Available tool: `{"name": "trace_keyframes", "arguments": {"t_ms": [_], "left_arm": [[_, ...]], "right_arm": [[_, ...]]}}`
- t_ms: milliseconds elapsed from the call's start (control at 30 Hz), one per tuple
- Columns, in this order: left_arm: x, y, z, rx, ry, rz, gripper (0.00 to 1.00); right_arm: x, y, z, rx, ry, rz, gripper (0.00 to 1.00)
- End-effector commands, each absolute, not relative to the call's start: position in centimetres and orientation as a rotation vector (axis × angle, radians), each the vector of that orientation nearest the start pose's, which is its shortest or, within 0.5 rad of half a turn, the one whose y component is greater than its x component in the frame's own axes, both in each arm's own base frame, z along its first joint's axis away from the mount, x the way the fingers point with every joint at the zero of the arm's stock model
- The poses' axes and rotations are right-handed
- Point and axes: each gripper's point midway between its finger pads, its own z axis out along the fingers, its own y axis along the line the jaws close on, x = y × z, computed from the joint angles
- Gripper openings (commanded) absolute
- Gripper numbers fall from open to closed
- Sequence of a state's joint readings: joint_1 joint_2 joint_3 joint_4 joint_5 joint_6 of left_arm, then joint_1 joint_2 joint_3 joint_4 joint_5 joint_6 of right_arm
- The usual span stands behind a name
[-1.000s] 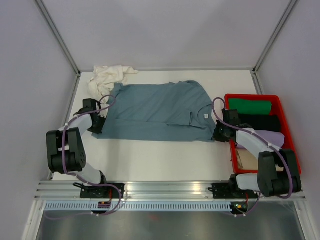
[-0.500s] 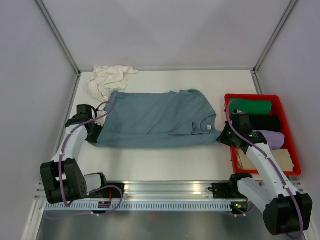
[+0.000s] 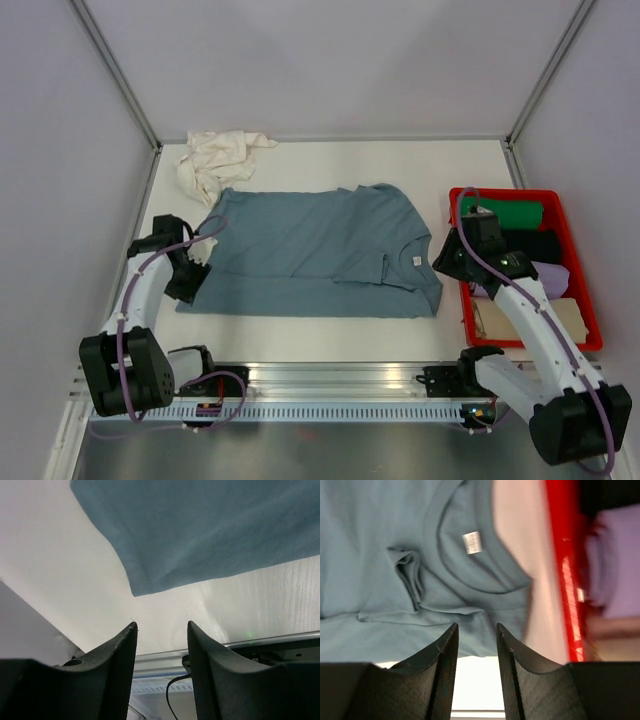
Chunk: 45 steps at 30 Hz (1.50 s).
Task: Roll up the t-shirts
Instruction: Fold the tshirt
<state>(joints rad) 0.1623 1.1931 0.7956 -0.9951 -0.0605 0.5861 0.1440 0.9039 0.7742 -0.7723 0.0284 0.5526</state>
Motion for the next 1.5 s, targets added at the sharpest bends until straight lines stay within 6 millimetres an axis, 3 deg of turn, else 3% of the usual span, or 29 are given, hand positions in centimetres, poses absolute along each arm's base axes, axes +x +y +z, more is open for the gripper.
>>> {"name": "trace_keyframes", "arguments": {"t_ms": [0, 33, 67, 100, 167, 200, 367, 567, 867, 1000, 1133, 1300, 1467], "left_arm": [[19.9, 6.6, 10.0, 0.570, 2.840, 0.215, 0.51], [20.9, 6.4, 10.9, 0.556, 2.811, 0.202, 0.51], [21.3, 5.9, 11.2, 0.542, 2.795, 0.164, 0.52], [21.6, 5.4, 11.5, 0.522, 2.787, 0.124, 0.52], [22.4, 4.8, 12.1, 0.507, 2.767, 0.078, 0.52], [22.5, 4.6, 12.2, 0.491, 2.768, 0.067, 0.52], [22.6, 4.7, 11.9, 0.479, 2.786, 0.064, 0.52], [22.6, 4.4, 11.0, 0.460, 2.821, 0.027, 0.53], [22.7, 4.5, 10.4, 0.476, 2.833, 0.027, 0.52], [22.8, 4.5, 10.2, 0.475, 2.839, 0.019, 0.53], [22.8, 4.6, 10.2, 0.478, 2.839, 0.026, 0.52], [22.6, 5.0, 10.2, 0.490, 2.841, 0.062, 0.52], [22.7, 5.1, 10.2, 0.490, 2.844, 0.062, 0.52]], "right_arm": [[26.7, 8.9, 13.6, 0.360, 2.440, 0.353, 0.43], [27.3, 9.8, 13.3, 0.305, 2.450, 0.323, 0.43], [27.6, 12.5, 13.3, 0.184, 2.453, 0.354, 0.46], [27.9, 14.0, 11.8, 0.129, 2.510, 0.367, 0.47], [28.9, 16.7, 11.6, 0.046, 2.505, 0.440, 0.49], [29.4, 17.2, 10.3, 0.041, 2.539, 0.437, 0.48], [31.0, 18.3, 7.0, -0.008, 2.593, 0.415, 0.49], [31.2, 19.9, 5.0, -0.067, 2.638, 0.432, 0.42], [31.9, 20.9, 6.3, -0.093, 2.606, 0.384, 0.36], [32.2, 22.3, 6.3, -0.124, 2.600, 0.420, 0.34], [32.5, 22.9, 5.2, -0.128, 2.628, 0.425, 0.23], [33.9, 23.9, 5.7, -0.143, 2.606, 0.449, 0.10], [34.7, 24.6, 6.3, -0.147, 2.595, 0.458, 0.06]]}}
